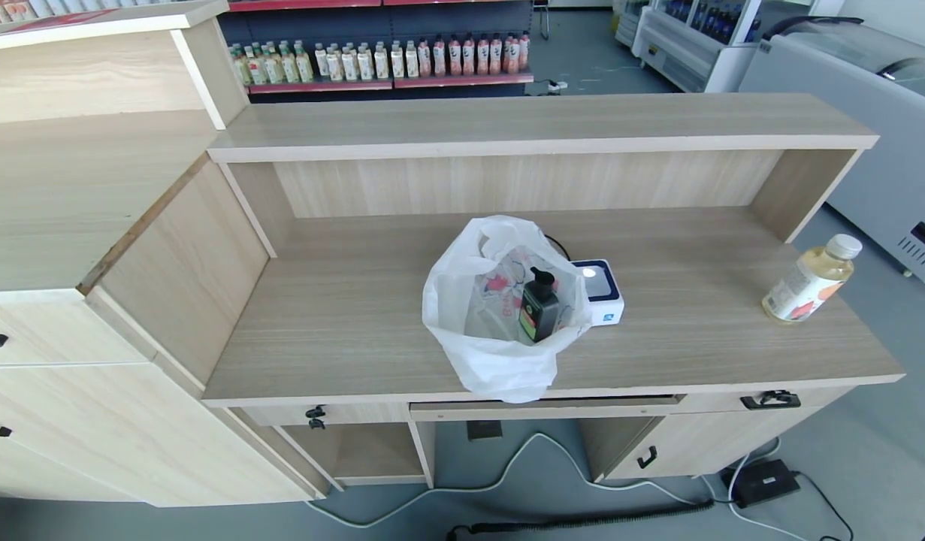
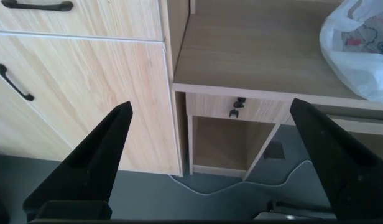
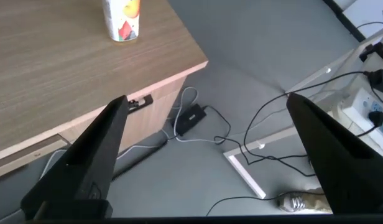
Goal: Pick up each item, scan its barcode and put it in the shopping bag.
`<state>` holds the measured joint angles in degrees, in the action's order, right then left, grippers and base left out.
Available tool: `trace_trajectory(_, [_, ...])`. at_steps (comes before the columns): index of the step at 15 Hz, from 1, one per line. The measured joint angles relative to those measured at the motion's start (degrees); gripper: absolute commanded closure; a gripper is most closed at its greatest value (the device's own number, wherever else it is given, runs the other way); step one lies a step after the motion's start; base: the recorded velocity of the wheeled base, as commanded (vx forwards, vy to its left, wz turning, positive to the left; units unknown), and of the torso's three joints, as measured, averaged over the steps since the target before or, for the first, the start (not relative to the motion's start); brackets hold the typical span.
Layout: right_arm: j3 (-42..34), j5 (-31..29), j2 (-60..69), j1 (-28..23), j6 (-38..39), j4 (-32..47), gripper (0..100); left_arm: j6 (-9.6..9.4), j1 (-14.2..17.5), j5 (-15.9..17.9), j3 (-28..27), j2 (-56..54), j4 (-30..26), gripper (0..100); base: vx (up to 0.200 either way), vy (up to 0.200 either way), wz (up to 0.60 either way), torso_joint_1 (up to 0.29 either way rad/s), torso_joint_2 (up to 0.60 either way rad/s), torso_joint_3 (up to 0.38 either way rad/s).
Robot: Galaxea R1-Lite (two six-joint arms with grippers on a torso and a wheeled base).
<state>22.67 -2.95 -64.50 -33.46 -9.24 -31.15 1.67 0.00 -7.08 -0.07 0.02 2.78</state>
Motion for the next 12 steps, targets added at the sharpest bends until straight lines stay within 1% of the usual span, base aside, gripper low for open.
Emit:
trace_trajectory(1, [-0.1,0.0,0.0,-0.2,0.0,0.0,0,-0.01,0.0,-0.1,0.0,0.0,0.0,0,0.000,0.000,0.00,0.000,0.00,0.000])
trace_trajectory(6, [0.3,0.3,-2.1,-0.2,1.3,-1.1,0,-0.04,0.0,0.0,-0.1,0.0,-0.8,0,0.000,-0.200,0.00,0.003,0.00,0.001])
trace_trajectory(7, [0.2,0.3,-3.0,-0.1,2.5,-2.2,0,-0.04,0.0,0.0,-0.2,0.0,-0.8,0,0.000,-0.200,0.00,-0.002,0.00,0.002])
trace_trajectory(9, [0.1,3.8,-5.0,0.0,3.7,-3.7,0,-0.11,0.0,0.0,-0.2,0.0,-0.8,0,0.000,-0.200,0.00,0.000,0.00,0.002])
trace_trajectory(10, [0.2,4.4,-6.2,0.0,3.8,-4.8,0,-0.11,0.0,0.0,-0.2,0.0,-0.8,0,0.000,-0.200,0.00,0.007,0.01,-0.007])
trace_trajectory(12, [0.4,4.7,-8.8,-0.1,3.8,-9.4,0,-0.11,0.0,0.0,-0.2,0.0,-0.6,0,0.000,-0.200,0.00,0.002,0.00,0.005])
